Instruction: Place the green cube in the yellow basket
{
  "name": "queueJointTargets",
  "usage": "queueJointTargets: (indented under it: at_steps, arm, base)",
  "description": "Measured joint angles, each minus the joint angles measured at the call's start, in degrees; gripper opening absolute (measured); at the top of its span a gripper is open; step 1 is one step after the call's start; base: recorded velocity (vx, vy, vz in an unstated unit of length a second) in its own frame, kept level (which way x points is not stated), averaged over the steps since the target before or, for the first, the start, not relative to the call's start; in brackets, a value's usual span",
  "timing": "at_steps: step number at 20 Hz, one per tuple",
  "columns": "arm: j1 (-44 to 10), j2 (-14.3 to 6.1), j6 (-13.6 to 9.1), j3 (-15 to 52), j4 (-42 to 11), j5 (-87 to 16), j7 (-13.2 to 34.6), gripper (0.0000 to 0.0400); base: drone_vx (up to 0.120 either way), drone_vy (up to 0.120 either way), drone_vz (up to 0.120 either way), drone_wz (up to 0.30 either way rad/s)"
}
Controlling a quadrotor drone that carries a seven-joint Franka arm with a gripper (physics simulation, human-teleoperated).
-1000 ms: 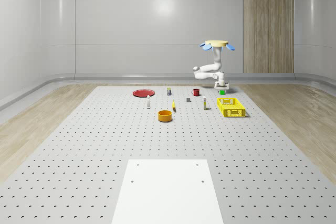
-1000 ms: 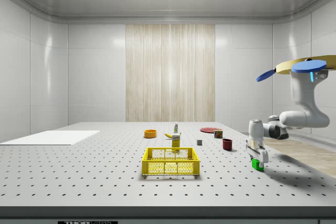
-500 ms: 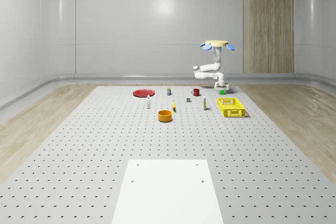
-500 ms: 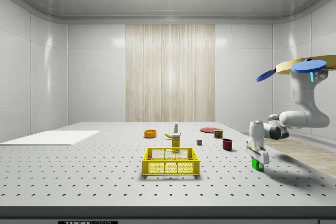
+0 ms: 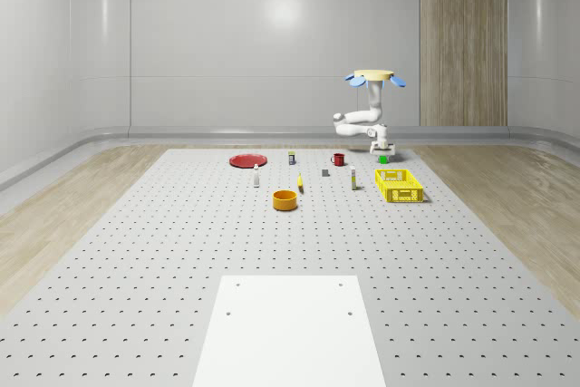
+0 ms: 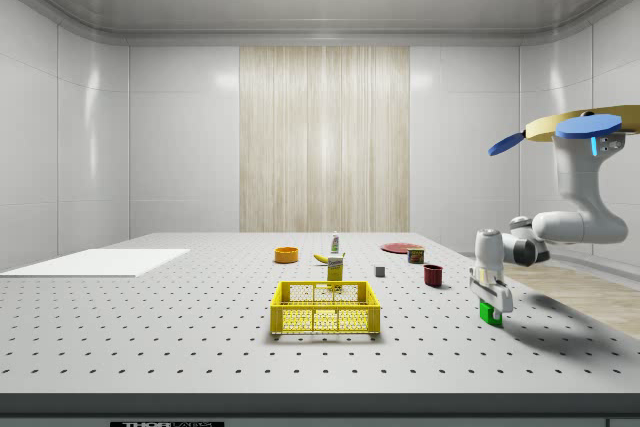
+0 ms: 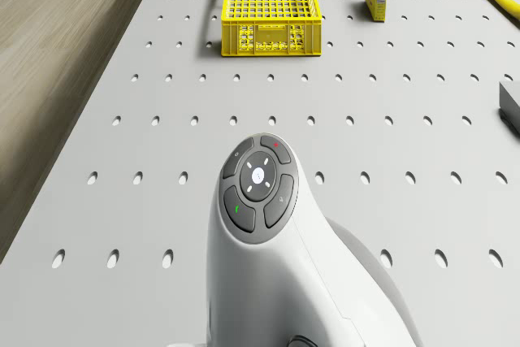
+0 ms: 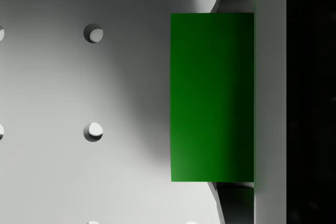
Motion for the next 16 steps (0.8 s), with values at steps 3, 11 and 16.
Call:
queueJointTargets:
  at_steps: [3, 11, 16]
  arm:
    - [-0.16, -0.14, -0.55, 2.19, -0.46, 2.29, 0.33, 0.0255]
    - [-0.82, -0.86, -1.29, 7.27, -1.18, 7.56, -0.21, 0.0250]
    - [-1.12, -1.69, -0.78, 8.35, -1.24, 8.85, 0.17, 0.0250]
  base:
    - [0.053, 0.000, 0.107, 0.000]
    - [0.120, 0.000, 0.120, 0.000]
    - [0.120, 0.000, 0.104, 0.000]
